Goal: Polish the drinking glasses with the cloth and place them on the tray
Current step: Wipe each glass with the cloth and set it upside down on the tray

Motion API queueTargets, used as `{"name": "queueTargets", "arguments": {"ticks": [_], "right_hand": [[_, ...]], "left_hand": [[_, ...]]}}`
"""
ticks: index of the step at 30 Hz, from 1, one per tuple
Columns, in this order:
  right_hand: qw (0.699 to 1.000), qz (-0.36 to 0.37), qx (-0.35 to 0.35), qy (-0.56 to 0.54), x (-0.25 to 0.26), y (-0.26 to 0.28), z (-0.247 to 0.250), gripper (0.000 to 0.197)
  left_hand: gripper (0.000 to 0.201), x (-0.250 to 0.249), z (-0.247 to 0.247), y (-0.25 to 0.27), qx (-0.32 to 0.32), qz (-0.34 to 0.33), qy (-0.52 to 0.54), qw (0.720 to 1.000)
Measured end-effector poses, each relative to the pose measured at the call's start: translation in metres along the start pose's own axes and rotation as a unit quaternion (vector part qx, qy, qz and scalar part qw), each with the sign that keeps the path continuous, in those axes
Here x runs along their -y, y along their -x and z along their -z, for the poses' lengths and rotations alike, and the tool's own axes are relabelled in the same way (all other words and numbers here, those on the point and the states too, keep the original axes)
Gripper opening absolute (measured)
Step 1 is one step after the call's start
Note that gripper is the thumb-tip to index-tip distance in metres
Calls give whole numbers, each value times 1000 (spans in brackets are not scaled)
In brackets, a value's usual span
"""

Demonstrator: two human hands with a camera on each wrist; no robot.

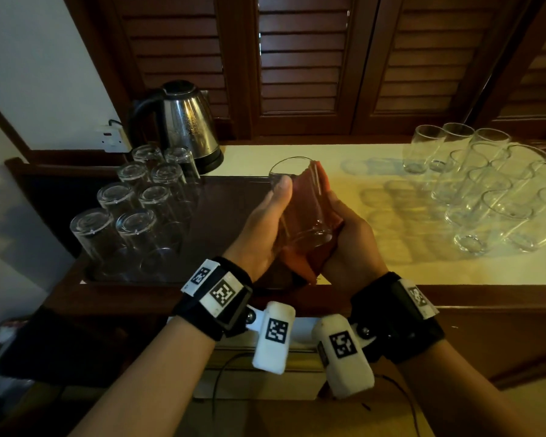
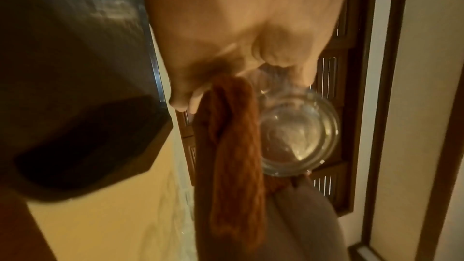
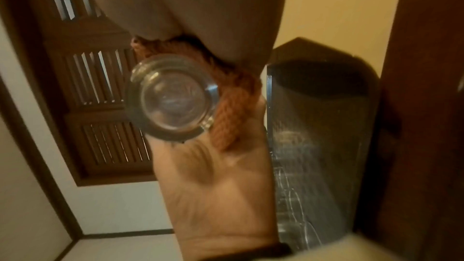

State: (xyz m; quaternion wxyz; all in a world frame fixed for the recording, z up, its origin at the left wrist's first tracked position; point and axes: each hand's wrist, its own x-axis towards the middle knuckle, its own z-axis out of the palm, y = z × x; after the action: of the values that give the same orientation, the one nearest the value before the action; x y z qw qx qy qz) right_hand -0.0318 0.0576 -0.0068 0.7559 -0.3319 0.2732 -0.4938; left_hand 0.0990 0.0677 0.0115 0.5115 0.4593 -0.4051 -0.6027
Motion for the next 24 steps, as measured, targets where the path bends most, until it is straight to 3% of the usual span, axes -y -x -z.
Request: {"name": "queueTargets", "arguments": {"ticks": [3,6,8,10,12,14,17,18,20,24], "right_hand": [[990,79,-7,118,-2,0,-1,36],[967,139,12,213,-12,-3,-2,47],[976,121,7,180,-15,-2,-4,47],[996,54,13,70,-11,-2,-3,43],[1000,16,18,4,-8,0,3,45],[998,44,13,45,-7,0,5,38],[974,125,1,188,-12,-4,0,45],[966,134,16,220,-14,-5,-1,53],[965,126,17,231,-18,-5,-4,59],[999,6,27,28,-11,-3,4,45]], "left_hand": [[71,2,5,-5,-59,-13,-25,998],[73,2,-2,-5,-48,-28,-70,996],[69,5,-5,-2,-54,-42,-75,995],[53,6,-5,-1,-41,-34,-34,998],[65,6,-1,2,-7,-6,0,1000],[68,5,4,1,3,14,-6,1000],[27,5,5,-2,-34,-1,-34,999],[23,5,3,-2,-29,-5,-51,998],[39,8,1,-1,-44,-23,-78,996],[60,10,4,2,-1,-4,17,1000]]}}
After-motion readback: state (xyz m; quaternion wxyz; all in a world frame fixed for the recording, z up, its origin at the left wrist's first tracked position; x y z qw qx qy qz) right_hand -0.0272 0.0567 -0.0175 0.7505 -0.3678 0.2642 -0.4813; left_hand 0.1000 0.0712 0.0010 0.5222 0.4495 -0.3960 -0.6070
